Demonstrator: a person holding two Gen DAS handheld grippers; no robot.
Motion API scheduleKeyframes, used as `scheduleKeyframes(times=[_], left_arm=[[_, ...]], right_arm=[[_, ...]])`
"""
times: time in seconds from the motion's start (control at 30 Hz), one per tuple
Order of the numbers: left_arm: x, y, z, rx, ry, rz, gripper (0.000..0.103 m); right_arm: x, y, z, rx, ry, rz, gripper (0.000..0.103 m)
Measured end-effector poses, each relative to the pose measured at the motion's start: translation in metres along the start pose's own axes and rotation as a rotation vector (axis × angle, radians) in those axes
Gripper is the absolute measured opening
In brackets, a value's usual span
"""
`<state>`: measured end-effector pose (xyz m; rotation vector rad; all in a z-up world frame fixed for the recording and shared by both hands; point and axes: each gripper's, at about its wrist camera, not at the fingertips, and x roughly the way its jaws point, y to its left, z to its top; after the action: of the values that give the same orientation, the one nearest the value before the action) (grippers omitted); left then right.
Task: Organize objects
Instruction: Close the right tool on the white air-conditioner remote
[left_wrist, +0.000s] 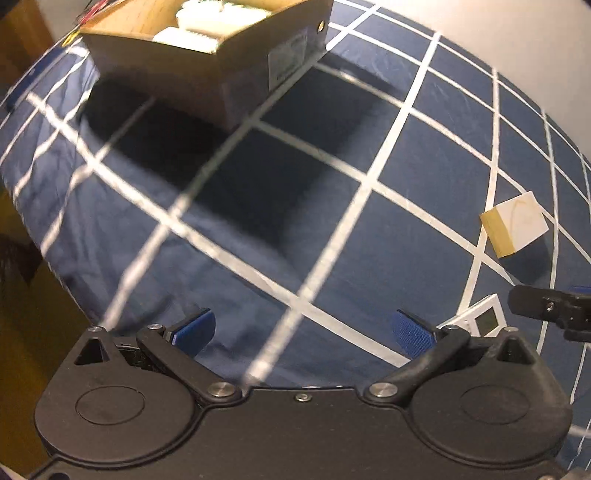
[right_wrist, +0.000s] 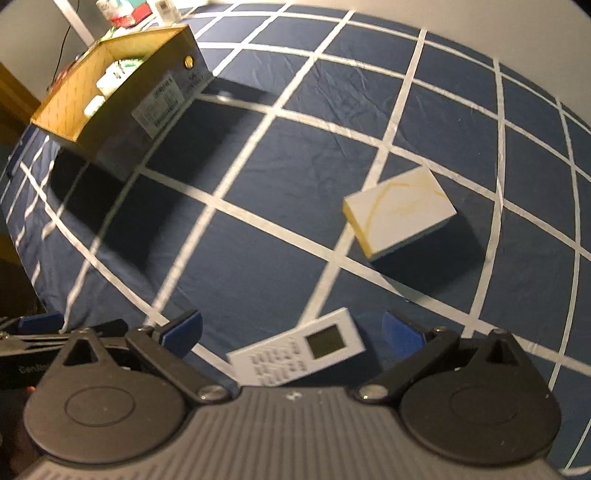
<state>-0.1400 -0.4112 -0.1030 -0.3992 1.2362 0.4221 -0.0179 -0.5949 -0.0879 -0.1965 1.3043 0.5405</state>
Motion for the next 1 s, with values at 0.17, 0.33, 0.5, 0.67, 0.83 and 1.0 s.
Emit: scheduleKeyframes(times=[0.17,0.33,0.5,0.67,0.83,1.0], left_arm=[[0.017,-0.019,-0.023,-0.107,0.037,0.015,0.103],[0.033,-0.039,-0.037,-0.159,0.074,0.021,0.103],[0.05,-0.056,-0.046,-0.205,0.123,-0.004,0.103],[0.063,-0.066,-0.054,-0.253,0.143,-0.036,0.103],[0.071,-0.071,-0.055,-0.275,0.146,-0.054,0.103],[0.072,-0.078,-0.054,-0.276,0.139,-0.052,0.102]], right_arm=[[0.02,-0.017,-0.001,-0.068,0.043,0.022,0.103],[0.036,-0.028,0.002,-0.091,0.078,0.049,0.103],[0.057,-0.033,0.0,-0.118,0.143,0.071,0.102],[0.07,-0.033,-0.001,-0.185,0.177,0.093,0.1],[0.081,-0.032,-0.001,-0.208,0.213,0.125,0.094],[0.085,-0.027,0.001,-0.232,0.224,0.135,0.092]])
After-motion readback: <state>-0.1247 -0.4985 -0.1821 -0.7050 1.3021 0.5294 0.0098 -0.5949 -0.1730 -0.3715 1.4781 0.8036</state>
